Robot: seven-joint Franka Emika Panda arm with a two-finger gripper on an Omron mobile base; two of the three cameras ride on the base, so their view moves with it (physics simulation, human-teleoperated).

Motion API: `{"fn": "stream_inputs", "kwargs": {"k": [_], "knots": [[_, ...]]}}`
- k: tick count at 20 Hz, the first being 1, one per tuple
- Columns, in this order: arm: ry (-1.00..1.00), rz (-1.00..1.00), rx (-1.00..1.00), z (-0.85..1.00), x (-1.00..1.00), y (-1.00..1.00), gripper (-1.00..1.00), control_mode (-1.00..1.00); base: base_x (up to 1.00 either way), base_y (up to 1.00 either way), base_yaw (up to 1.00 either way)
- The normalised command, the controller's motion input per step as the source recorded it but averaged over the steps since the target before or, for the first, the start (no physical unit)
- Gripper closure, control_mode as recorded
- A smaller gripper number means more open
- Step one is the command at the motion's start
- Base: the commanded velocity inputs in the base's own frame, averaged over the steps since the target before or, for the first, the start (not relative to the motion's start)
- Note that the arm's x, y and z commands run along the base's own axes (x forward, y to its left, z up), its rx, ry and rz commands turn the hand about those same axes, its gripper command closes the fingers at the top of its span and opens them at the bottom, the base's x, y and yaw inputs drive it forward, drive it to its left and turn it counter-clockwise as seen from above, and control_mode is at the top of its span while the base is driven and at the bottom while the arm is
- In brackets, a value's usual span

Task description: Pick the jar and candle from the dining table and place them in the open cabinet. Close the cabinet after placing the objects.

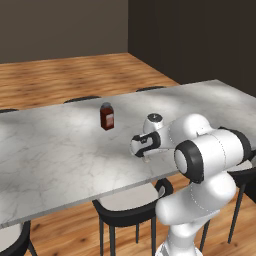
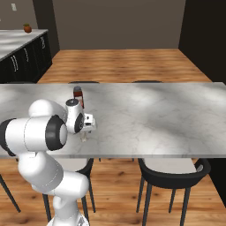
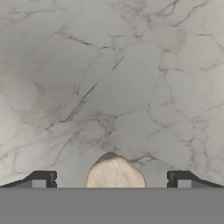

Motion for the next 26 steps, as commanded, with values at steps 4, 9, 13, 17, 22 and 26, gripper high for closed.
{"fn": "stream_inputs", "kwargs": {"k": [4,9,13,17,22,26], "knots": [[0.0,0.0,0.0,0.0,0.0,0.0,-1.0,-1.0,0.0,0.0,0.0],[0.0,0.0,0.0,0.0,0.0,0.0,-1.0,-1.0,0.0,0.0,0.0],[0.0,0.0,0.0,0.0,0.0,0.0,1.0,-1.0,0.0,0.0,0.0],[0.0,0.0,0.0,0.0,0.0,0.0,1.0,-1.0,0.0,0.0,0.0],[0.0,0.0,0.0,0.0,0.0,0.0,1.0,-1.0,0.0,0.0,0.0],[-0.01,0.0,0.02,0.14,-0.21,-0.17,1.0,-1.0,0.0,0.0,0.0]]}}
